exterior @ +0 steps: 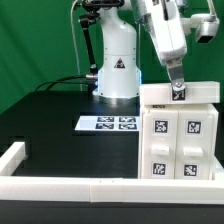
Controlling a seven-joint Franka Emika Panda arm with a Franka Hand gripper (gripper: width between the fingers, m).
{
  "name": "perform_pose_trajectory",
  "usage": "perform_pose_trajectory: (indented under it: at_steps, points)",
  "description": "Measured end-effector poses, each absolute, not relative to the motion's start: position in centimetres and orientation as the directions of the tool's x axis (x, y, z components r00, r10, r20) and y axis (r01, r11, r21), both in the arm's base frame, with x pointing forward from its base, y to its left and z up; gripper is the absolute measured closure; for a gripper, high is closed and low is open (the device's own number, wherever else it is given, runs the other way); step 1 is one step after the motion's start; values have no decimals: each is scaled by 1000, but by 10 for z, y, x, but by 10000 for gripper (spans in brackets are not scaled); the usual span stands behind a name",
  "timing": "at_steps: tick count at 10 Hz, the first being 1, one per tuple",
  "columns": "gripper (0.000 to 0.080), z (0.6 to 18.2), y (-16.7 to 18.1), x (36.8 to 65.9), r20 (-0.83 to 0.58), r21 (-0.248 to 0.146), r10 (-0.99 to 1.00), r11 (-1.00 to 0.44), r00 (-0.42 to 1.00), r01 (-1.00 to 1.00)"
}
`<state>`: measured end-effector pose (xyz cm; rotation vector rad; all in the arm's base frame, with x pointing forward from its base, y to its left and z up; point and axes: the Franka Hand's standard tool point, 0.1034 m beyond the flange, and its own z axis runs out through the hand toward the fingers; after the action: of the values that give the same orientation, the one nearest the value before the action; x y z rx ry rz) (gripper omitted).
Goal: Assemble cabinet
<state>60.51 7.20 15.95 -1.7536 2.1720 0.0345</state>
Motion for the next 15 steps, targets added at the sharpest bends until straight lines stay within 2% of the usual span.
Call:
perform_pose_trajectory:
  at_steps: [1,2,3,4,5,7,11,12,14,15]
  points:
    - [242,160,72,605,-292,-187,-933,270,-209,-945]
    - [242,160,72,604,-288,-190,-940,243,-182,-951]
    - [71,163,73,604,-283,-197,-949,199,-139,-960]
    - [71,168,73,605,-280,-209,-954,172,-109,-963]
    - [16,175,73,606,-282,-225,-955,157,-91,-962]
    - [3,186,73,607,-291,-245,-954,153,-78,-957]
    - [2,186,74,607,-284,-262,-959,101,-24,-960]
    - [2,188,74,607,-245,-302,-963,-32,110,-953]
    - [2,197,77,609,-205,-341,-951,-152,231,-928]
    - [2,200,79,609,-153,-361,-924,-278,350,-890]
